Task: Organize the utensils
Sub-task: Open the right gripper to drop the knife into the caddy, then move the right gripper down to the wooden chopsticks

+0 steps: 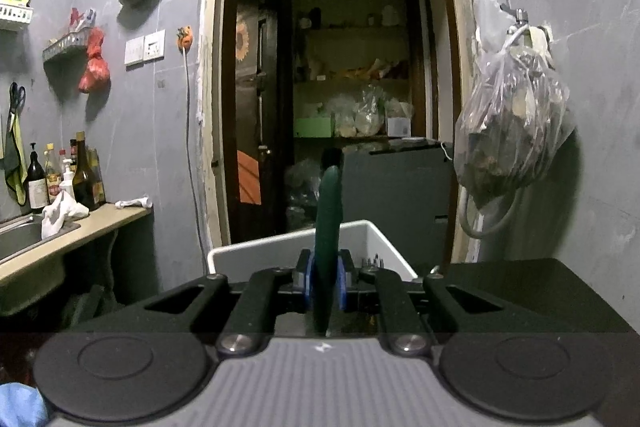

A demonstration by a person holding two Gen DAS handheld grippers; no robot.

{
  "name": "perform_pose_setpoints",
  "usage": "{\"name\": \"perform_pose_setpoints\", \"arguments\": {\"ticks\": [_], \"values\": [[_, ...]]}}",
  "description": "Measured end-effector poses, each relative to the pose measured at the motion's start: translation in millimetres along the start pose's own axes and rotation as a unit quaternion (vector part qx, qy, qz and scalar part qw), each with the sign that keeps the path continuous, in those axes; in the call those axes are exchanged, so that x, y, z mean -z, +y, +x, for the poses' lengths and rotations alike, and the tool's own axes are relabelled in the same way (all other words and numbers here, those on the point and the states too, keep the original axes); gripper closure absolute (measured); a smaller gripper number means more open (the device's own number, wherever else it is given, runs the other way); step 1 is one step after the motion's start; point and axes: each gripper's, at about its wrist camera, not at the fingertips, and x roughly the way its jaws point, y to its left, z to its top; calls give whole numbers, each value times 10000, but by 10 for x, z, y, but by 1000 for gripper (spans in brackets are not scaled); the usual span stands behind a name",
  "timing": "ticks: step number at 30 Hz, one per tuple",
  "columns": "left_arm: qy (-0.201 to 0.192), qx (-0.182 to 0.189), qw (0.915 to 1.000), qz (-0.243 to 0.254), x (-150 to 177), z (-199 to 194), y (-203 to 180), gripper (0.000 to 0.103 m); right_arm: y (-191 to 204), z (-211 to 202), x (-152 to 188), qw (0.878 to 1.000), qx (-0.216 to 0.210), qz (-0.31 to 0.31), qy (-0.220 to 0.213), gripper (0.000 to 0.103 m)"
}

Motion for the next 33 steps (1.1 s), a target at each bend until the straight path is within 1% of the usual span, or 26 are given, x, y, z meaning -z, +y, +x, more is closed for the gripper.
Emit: {"name": "perform_pose_setpoints", "arguments": {"ticks": [1, 2, 4, 5, 6, 7, 9, 10, 11, 12, 13, 14, 15, 16, 18, 20, 22, 24, 26, 29, 33], "values": [[3, 3, 10000, -3, 0, 0, 0, 27, 2, 6, 11, 10000, 25, -8, 16, 89], [7, 3, 10000, -6, 0, -1, 3, 27, 6, 7, 19, 10000, 30, -20, 26, 86], [9, 0, 10000, -3, -2, -9, 7, 27, 6, -9, 32, 10000, 45, -43, 7, 77], [12, 10, 10000, -9, -3, -11, 9, 27, 4, -22, 29, 10000, 26, -52, -19, 66], [13, 4, 10000, -4, -4, -16, 11, 27, 2, -41, 26, 10000, 3, -57, -61, 58], [14, -4, 10000, 1, -9, -17, 8, 27, 3, -63, 21, 9999, -17, -68, -106, 56], [17, -2, 10000, -2, -9, -22, 14, 27, 2, -120, 1, 9997, -48, -121, -227, 45], [18, -4, 10000, -3, -14, -24, 16, 27, -3, -156, -6, 9994, -40, -144, -303, 42], [16, -9, 10000, -5, -14, -27, 19, 27, -14, -196, -18, 9991, -9, -163, -387, 35], [13, -14, 10000, -9, -13, -31, 25, 27, -29, -231, -30, 9988, 43, -174, -456, 28], [13, -19, 10000, -12, -7, -27, 23, 27, -48, -273, -43, 9983, 117, -184, -532, 24], [13, -28, 10000, -16, -11, -28, 23, 27, -73, -320, -50, 9977, 213, -185, -618, 16], [12, -36, 10000, -18, -17, -27, 14, 27, -99, -360, -54, 9970, 317, -177, -691, 11], [11, -50, 10000, -21, -16, -20, 2, 27, -134, -408, -54, 9960, 444, -161, -758, 10], [11, -83, 10000, -37, -10, -22, -4, 27, -210, -479, -44, 9942, 681, -96, -831, 2], [14, -114, 9999, -56, -4, -20, -28, 27, -312, -537, -13, 9909, 1011, 31, -884, 1], [15, -136, 9999, -83, -9, -28, -38, 27, -409, -541, 26, 9870, 1385, 155, -799, 1], [18, -163, 9998, -124, -7, -36, -40, 27, -514, -484, 93, 9817, 1805, 283, -531, 1], [25, -189, 9997, -154, -17, -34, -46, 27, -620, -364, 166, 9771, 2087, 389, -99, 1], [38, -229, 9996, -153, -32, -35, -59, 27, -735, -164, 338, 9715, 2291, 356, 497, 1], [39, -261, 9995, -166, -45, -41, -100, 27, -837, 76, 525, 9704, 2139, 363, 1059, 1]]}}
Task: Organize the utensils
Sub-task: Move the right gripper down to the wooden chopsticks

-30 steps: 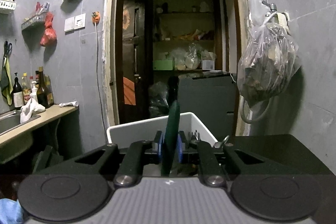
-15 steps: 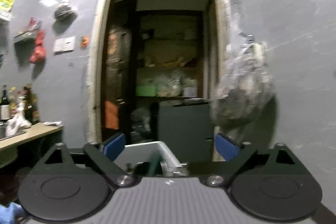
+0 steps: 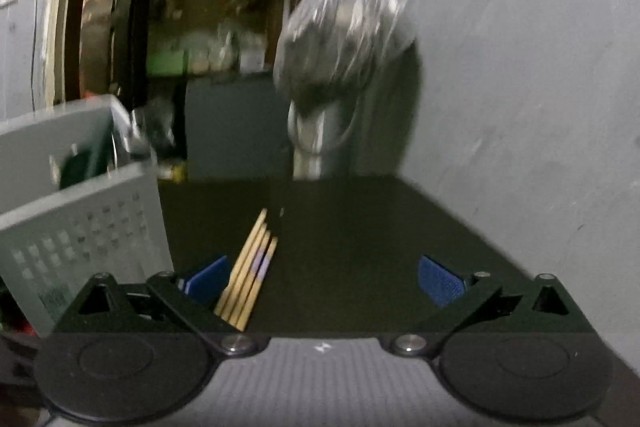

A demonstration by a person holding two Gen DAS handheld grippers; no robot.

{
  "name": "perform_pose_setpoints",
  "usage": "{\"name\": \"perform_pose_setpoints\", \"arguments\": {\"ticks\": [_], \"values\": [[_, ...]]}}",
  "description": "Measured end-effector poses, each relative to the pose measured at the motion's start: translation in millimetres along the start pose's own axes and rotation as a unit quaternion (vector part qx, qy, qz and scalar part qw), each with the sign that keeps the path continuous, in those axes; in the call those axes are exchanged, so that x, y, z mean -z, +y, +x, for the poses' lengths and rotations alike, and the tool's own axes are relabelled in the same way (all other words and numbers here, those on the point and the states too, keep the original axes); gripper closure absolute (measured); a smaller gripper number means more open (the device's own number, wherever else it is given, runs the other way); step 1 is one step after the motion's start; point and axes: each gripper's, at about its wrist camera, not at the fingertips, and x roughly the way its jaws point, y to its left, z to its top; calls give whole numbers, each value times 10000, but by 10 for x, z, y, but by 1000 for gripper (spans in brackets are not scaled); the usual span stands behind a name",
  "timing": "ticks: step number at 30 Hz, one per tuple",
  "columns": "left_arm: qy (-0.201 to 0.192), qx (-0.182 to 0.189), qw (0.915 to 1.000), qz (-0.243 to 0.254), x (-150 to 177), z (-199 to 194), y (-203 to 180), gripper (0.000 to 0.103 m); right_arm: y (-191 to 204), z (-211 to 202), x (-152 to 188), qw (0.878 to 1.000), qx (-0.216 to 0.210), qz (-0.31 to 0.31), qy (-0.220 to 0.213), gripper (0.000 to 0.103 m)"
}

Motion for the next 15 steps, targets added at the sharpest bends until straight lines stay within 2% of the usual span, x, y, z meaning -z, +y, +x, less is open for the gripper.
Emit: {"name": "perform_pose_setpoints", "arguments": {"ticks": [4, 10, 15], "values": [[5, -8, 10000, 0, -2, -7, -10, 27, 54, 256, 84, 9986, -356, -150, 375, 1], [13, -37, 10000, 0, -10, -15, -20, 28, 196, 487, 185, 9940, -845, -374, 582, 1], [15, -37, 10000, -2, -12, -17, -24, 28, 287, 617, 194, 9889, -1101, -506, 864, 18]]}}
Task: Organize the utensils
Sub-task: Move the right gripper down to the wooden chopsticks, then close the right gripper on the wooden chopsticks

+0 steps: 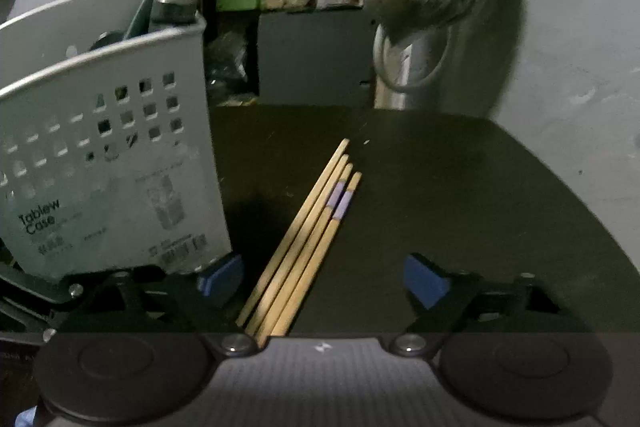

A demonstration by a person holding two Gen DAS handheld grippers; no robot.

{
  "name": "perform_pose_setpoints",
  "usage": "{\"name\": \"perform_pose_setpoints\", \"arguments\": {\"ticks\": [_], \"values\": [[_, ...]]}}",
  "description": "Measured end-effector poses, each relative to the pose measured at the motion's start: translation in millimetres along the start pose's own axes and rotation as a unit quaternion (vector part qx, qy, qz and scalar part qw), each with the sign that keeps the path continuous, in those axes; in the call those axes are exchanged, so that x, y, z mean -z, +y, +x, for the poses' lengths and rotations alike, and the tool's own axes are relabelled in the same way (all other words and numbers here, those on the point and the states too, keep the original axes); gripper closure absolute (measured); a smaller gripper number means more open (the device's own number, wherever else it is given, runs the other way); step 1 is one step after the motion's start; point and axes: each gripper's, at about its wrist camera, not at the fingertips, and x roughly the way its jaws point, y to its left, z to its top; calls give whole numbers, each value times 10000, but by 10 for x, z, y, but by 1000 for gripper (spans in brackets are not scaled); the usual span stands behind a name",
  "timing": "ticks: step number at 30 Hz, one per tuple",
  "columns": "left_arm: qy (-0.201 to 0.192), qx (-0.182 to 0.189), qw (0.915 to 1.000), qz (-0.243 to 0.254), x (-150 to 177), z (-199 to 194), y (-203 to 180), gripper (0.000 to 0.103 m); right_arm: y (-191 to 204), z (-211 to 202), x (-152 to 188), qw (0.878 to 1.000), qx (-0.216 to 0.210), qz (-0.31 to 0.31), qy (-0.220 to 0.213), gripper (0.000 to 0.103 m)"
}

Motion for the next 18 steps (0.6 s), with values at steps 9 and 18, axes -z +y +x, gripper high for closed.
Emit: {"name": "perform_pose_setpoints", "arguments": {"ticks": [9, 18], "values": [[10, 4, 10000, 10, -10, 3, -10, 28, -60, 126, -4, 9995, -79, 194, 222, 74], [16, 4, 10000, 23, -21, 14, 22, 28, -225, -175, 182, 9990, -20, 209, 405, 89]]}}
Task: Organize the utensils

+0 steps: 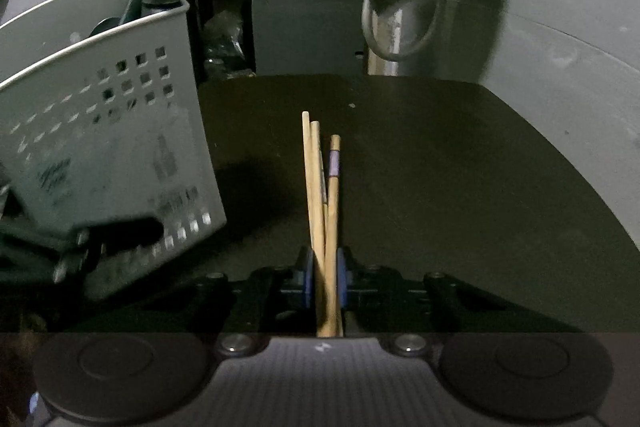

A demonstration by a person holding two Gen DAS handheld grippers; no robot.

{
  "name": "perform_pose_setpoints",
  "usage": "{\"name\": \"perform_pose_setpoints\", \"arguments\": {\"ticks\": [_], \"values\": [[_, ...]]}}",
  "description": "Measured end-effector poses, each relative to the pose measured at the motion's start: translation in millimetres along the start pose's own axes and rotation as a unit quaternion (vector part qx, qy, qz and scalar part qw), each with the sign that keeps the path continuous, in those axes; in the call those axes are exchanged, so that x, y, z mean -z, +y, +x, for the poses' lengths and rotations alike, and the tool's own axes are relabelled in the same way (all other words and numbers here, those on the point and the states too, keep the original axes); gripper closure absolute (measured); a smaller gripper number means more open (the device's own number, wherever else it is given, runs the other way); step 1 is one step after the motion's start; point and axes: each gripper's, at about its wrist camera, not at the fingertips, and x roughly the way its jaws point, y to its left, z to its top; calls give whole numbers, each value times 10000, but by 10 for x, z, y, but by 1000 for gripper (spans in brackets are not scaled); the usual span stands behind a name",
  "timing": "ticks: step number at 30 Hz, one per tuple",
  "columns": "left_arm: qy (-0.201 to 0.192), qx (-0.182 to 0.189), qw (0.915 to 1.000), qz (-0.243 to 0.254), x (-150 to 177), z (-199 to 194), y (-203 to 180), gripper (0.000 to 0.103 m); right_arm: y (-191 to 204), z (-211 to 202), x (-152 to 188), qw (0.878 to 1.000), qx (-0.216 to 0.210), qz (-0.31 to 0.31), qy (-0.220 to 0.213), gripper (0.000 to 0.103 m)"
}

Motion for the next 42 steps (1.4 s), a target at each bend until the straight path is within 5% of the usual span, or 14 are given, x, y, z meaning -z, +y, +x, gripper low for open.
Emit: {"name": "perform_pose_setpoints", "arguments": {"ticks": [16, 19, 24, 28, 31, 42], "values": [[33, 75, 9999, 147, 9, -5, -29, 28, -121, -1102, 750, 9982, -198, -283, 481, 88], [51, 69, 9998, 153, -5, 20, -19, 28, -145, -1144, 748, 9986, -160, -246, 450, 84], [63, 55, 9998, 165, -23, 62, -13, 28, -179, -1113, 691, 10000, -43, -7, 83, 60], [61, 54, 9998, 165, -21, 74, -23, 28, -146, -1101, 603, 9997, -133, 21, -221, 63], [62, 57, 9998, 164, -5, 72, -36, 28, -32, -948, 517, 9994, -318, -126, -95, 76], [43, 73, 9999, 150, 26, 63, -31, 28, -50, -748, 446, 9998, -179, 19, 127, 82]]}}
